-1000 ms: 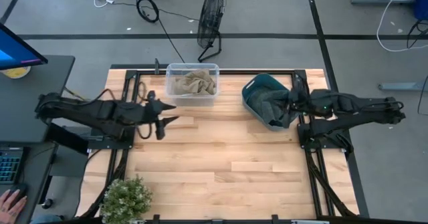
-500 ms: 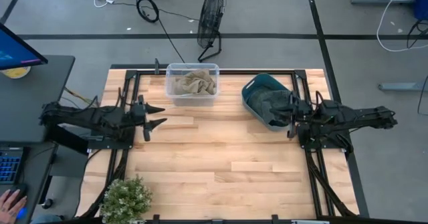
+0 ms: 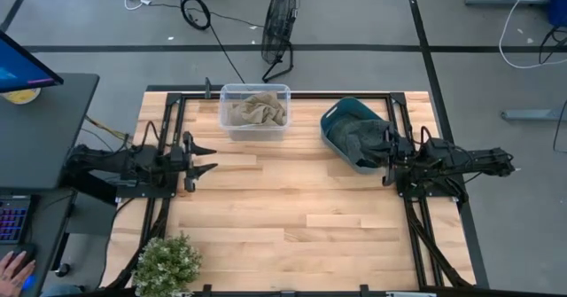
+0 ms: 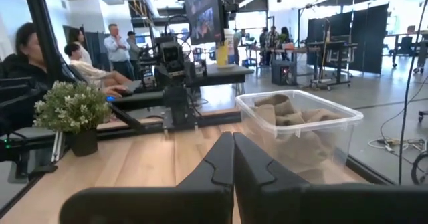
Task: Pick & Place hat
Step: Return to Home Position
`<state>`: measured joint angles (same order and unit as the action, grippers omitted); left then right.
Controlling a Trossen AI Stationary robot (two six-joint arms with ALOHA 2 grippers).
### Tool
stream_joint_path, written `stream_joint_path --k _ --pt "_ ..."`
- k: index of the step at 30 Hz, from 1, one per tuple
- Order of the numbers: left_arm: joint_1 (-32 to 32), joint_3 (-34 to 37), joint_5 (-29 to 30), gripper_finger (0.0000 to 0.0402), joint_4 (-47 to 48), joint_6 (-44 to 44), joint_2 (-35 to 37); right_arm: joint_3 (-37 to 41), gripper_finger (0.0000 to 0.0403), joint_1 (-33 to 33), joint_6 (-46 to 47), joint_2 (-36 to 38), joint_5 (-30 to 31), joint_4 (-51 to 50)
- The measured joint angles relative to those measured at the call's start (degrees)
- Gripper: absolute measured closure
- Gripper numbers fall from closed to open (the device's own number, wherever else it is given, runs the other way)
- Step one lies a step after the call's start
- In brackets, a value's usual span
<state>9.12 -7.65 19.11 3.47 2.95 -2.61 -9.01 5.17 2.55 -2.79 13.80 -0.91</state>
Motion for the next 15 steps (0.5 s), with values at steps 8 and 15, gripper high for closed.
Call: stream_joint_path --k 8,15 --pt "-1.4 4.0 -5.1 0.0205 -2.2 0.8 2.4 2.8 0.0401 0.0 0.4 2.8 -4.3 0.0" --pt "-1.6 7.1 -7.7 0.0205 -6.8 1.4 2.2 7.7 0.0401 0.0 2.2 2.8 -4.3 3.6"
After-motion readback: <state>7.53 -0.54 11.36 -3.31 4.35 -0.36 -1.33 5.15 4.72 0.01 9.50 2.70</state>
